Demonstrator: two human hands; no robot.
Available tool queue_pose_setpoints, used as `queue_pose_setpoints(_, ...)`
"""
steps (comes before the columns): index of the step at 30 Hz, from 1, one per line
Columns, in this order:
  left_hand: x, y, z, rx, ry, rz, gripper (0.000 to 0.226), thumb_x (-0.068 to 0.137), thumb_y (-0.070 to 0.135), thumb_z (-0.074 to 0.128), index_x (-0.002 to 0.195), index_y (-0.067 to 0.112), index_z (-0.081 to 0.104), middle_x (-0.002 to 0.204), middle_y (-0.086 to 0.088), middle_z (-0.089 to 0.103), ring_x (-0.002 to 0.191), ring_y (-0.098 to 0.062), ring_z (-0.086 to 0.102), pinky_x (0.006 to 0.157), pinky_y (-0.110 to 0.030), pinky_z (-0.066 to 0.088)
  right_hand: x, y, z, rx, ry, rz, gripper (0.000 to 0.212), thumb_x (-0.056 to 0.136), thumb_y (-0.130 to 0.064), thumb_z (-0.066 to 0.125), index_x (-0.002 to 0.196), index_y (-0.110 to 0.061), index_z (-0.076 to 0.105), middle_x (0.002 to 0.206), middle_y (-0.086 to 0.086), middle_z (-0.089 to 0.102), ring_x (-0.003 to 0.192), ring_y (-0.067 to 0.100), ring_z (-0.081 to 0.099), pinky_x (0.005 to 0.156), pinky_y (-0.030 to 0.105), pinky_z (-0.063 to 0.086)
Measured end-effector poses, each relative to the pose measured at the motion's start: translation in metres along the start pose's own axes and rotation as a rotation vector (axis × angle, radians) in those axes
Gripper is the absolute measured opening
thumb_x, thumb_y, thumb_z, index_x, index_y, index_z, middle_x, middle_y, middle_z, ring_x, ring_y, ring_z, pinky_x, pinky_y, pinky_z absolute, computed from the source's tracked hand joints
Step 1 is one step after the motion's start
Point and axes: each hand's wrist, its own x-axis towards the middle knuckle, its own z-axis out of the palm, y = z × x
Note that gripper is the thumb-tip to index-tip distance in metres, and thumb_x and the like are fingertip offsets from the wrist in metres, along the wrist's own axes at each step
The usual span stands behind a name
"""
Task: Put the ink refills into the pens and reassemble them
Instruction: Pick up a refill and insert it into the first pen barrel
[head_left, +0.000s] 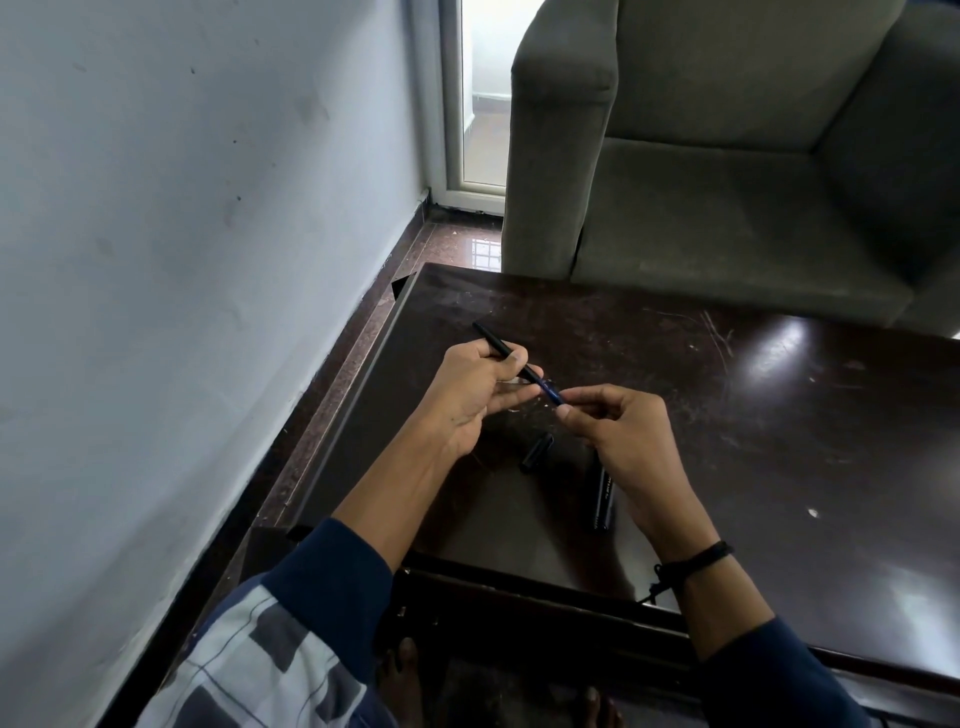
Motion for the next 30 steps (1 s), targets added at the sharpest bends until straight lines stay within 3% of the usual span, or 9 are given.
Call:
queue_pose_setpoints(3,0.003,0.003,-0.004,-0.013,0.029,0.015,0.01,0.099,0.001,0.059,0.107,0.001,0.066,0.101,-0.02,0.074,0.091,-0.026,0.076,0.072,-0.029,0.062,0.003,0.003,-0.002,-0.001,0.012,0.01,0.014,0.09,-0.01,0.077,0.095,-0.023,0.078,0.087,0.001,0.074,0.079,0.01,0.067,0.07,0.025,0.051)
queue_pose_setpoints(8,0.01,0.013,-0.015,-0.054,0.118,0.078,0.008,0.1,0.001,0.058,0.099,0.003,0.065,0.098,-0.02,0.072,0.09,-0.025,0.074,0.075,-0.03,0.063,0.009,0.011,-0.005,-0.094,0.011,0.043,0.012,0.086,-0.012,0.081,0.086,-0.024,0.079,0.081,-0.003,0.075,0.082,0.014,0.068,0.078,0.033,0.055)
queue_pose_setpoints(11,0.015,0.017,-0.022,-0.074,0.18,0.122,0.008,0.1,0.001,0.059,0.099,0.003,0.066,0.101,-0.022,0.072,0.092,-0.026,0.073,0.073,-0.028,0.062,0.009,0.012,-0.007,-0.285,-0.025,0.053,0.014,0.086,-0.017,0.081,0.086,-0.03,0.078,0.088,-0.011,0.074,0.088,0.011,0.068,0.079,0.032,0.056)
queue_pose_setpoints(14,0.016,0.016,-0.025,-0.113,0.201,0.116,0.008,0.099,0.001,0.06,0.104,-0.001,0.066,0.104,-0.024,0.072,0.093,-0.027,0.074,0.074,-0.028,0.062,0.004,0.007,-0.002,-0.578,-0.113,0.005,0.016,0.088,-0.021,0.079,0.093,-0.036,0.077,0.1,-0.012,0.068,0.097,0.011,0.064,0.078,0.026,0.045)
queue_pose_setpoints(20,0.015,0.015,-0.023,-0.163,0.194,0.102,0.011,0.099,0.001,0.059,0.108,-0.003,0.065,0.106,-0.024,0.072,0.093,-0.028,0.074,0.074,-0.028,0.063,-0.002,0.013,0.013,-0.852,-0.235,-0.181,0.018,0.09,-0.017,0.075,0.102,-0.03,0.079,0.114,-0.005,0.053,0.114,0.017,0.049,0.086,0.025,0.041)
queue_pose_setpoints(26,0.014,0.014,-0.02,-0.177,0.185,0.092,0.01,0.099,0.001,0.06,0.107,-0.003,0.065,0.102,-0.023,0.072,0.088,-0.026,0.074,0.071,-0.026,0.062,-0.005,0.011,0.013,-0.921,-0.26,-0.194,0.024,0.092,-0.016,0.072,0.111,-0.031,0.073,0.119,-0.006,0.053,0.117,0.018,0.046,0.088,0.027,0.041)
queue_pose_setpoints(30,0.012,0.012,-0.017,-0.177,0.173,0.078,0.013,0.099,0.001,0.059,0.11,-0.004,0.065,0.106,-0.026,0.071,0.099,-0.032,0.073,0.071,-0.026,0.062,-0.005,0.009,0.013,-0.888,-0.231,-0.184,0.024,0.09,-0.015,0.072,0.109,-0.03,0.071,0.115,-0.008,0.055,0.114,0.017,0.052,0.087,0.028,0.044)
